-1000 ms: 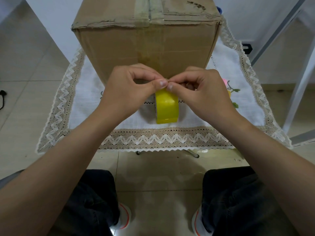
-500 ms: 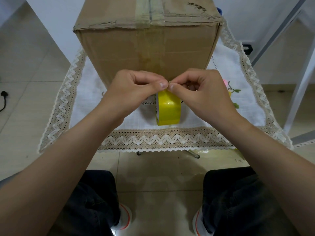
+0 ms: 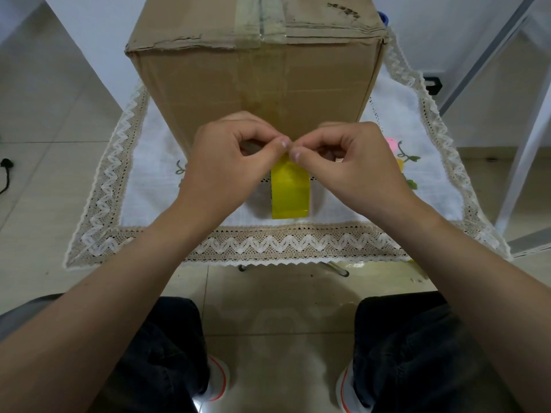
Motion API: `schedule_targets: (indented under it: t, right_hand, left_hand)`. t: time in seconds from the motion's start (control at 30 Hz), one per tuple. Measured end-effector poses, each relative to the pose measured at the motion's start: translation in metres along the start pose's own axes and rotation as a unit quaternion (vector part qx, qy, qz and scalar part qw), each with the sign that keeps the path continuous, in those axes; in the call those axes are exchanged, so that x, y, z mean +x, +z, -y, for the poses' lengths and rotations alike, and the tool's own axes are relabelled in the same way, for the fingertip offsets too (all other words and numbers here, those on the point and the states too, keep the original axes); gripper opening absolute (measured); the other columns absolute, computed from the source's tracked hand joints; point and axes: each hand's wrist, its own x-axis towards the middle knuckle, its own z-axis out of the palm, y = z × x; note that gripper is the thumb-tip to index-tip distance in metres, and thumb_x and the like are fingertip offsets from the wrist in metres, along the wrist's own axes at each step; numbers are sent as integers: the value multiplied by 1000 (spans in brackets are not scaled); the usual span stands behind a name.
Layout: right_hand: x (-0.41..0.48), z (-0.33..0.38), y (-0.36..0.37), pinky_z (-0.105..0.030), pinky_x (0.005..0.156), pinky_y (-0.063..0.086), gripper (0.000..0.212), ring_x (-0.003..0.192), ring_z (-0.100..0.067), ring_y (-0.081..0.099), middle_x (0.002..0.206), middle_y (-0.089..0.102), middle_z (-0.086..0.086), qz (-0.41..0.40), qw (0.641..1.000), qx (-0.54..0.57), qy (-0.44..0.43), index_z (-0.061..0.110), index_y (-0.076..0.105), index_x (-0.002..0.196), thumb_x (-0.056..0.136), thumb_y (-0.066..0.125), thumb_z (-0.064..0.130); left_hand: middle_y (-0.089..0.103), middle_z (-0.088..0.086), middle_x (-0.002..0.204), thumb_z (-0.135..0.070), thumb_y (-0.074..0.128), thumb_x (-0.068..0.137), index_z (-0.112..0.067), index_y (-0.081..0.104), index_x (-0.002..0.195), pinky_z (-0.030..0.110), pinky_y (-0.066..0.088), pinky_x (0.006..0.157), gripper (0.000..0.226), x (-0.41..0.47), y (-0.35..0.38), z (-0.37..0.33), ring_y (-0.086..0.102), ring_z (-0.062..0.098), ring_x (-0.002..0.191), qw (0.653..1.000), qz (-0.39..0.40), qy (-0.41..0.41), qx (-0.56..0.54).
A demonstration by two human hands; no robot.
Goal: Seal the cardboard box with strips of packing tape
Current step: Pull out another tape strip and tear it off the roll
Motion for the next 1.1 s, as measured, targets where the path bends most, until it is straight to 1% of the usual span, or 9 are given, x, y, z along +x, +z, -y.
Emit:
schedule_targets:
  t: [0.1,0.23,0.37,0.47,0.6,0.77,0.9,1.0,1.1]
  right_hand:
    - [0,0,0,-23,57,40,12,62,-6,52,76,72,-8,-10,1000,13,9,17,81,83,86,83,28]
    - [2,-1,1,-16,58,43,7,60,2,56,72,72,8,-17,1000,5,25,21,80,84,91,79,23]
    - [4,-1,0,-25,63,49,10,66,-3,60,75,72,5,-25,999,0,25,19,78,84,93,74,18]
    - [4,-1,0,-14,63,43,13,68,-1,58,76,68,13,-16,1000,-19,6,25,78,87,95,71,18]
    - [1,2,0,-22,57,46,11,63,-9,63,70,71,16,-22,1000,-20,-2,28,80,89,94,74,20]
    - [5,4,-3,-15,50,40,16,54,-2,54,57,65,12,-17,1000,4,21,32,76,78,91,79,24]
    - [7,1,-2,-11,52,33,17,51,0,44,60,56,7,-12,998,16,65,13,74,81,96,72,18]
    - [8,1,-4,-14,54,38,19,57,-4,47,67,62,-10,-22,995,38,89,6,75,85,97,71,19]
    - [8,3,-5,-21,58,42,18,64,-13,52,80,68,-28,-31,994,51,96,6,76,85,96,73,21]
  left_hand:
    - [73,-9,87,-22,75,90,-26,78,89,19,54,74,5,1,1,1,69,4,83,1000,13,-7,-13]
    - [73,-9,90,-22,73,92,-27,77,89,20,53,75,7,4,-1,4,69,2,83,999,37,-21,-32]
    - [75,-3,95,-17,78,89,-20,79,92,21,57,79,4,5,-6,4,71,6,89,997,67,-7,-39]
    - [74,-5,94,-17,81,87,-19,79,90,24,59,77,4,4,-6,3,71,5,87,998,48,-2,-34]
    - [73,-3,89,-14,80,85,-16,79,83,27,58,70,3,2,-5,2,71,14,82,1000,24,7,-15]
    - [72,-1,89,-15,79,84,-13,79,81,20,56,69,4,2,-2,0,70,14,80,999,46,1,-18]
    - [72,-2,93,-22,79,87,-29,73,84,22,56,76,9,4,-6,-5,69,8,84,993,62,-89,-37]
    - [72,-4,85,-32,73,95,-23,68,91,18,53,63,10,7,-7,-6,70,2,71,973,95,-205,-57]
    - [77,0,86,-41,63,100,-21,74,94,35,59,74,24,4,-4,-8,74,13,77,948,170,-264,-58]
